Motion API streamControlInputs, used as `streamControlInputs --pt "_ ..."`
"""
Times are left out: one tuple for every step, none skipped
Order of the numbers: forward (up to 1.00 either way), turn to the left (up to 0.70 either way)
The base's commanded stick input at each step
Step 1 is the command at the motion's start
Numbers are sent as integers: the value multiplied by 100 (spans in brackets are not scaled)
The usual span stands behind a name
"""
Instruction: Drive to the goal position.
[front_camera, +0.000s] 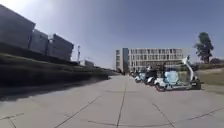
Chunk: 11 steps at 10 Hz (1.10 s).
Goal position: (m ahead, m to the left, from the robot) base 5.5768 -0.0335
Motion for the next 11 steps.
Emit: streamControlInputs --pt "100 2" --pt "100 2" --pt "100 2" --pt "100 2" --pt "100 2" --pt "100 4" --pt "100 33" --pt "100 42" --pt "100 37" --pt "100 24" --pt "100 11"
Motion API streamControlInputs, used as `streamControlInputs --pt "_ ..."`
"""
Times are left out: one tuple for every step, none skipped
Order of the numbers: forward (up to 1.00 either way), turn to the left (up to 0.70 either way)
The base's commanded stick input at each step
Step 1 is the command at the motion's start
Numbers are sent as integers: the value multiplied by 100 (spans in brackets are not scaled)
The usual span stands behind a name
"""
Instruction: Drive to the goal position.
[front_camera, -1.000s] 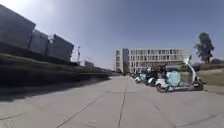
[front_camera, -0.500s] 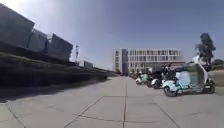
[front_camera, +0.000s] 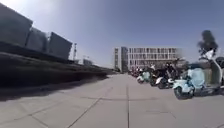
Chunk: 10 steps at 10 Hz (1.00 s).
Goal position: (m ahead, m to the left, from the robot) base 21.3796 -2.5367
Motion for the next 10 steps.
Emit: streamControlInputs --pt "100 2" --pt "100 2" --pt "100 2" --pt "100 2" --pt "100 2" --pt "100 2" --pt "100 2" --pt "100 6" --pt "100 18" --pt "100 31"
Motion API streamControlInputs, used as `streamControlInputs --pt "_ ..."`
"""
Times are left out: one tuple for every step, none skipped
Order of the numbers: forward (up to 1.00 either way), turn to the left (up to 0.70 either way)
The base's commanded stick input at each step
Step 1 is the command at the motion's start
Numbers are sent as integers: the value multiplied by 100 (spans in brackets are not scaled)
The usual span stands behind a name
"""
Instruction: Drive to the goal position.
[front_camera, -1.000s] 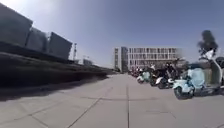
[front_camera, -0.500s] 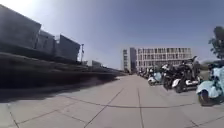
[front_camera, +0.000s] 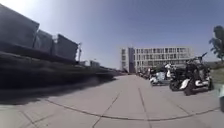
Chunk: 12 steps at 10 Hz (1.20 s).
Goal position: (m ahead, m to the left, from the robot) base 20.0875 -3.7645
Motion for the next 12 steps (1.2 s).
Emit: streamControlInputs --pt "100 40" --pt "100 17" --pt "100 2" --pt "100 2" --pt "100 2" --pt "100 2" --pt "100 2" --pt "100 2" --pt "100 2" --pt "100 2" --pt "100 2" --pt "100 2"
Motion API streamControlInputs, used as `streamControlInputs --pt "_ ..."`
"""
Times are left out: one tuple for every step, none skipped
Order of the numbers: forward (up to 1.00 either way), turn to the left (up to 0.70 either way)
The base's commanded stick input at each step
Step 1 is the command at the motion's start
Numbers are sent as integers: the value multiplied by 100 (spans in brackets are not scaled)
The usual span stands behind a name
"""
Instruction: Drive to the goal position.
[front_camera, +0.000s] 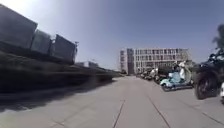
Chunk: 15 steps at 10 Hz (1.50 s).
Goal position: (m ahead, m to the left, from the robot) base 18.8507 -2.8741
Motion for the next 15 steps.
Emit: streamControlInputs --pt "100 2" --pt "100 2" --pt "100 2" --pt "100 2" --pt "100 2" --pt "100 2" --pt "100 2" --pt "100 2" --pt "100 2" --pt "100 2" --pt "100 2" --pt "100 2" --pt "100 2" --pt "100 2" --pt "100 2"
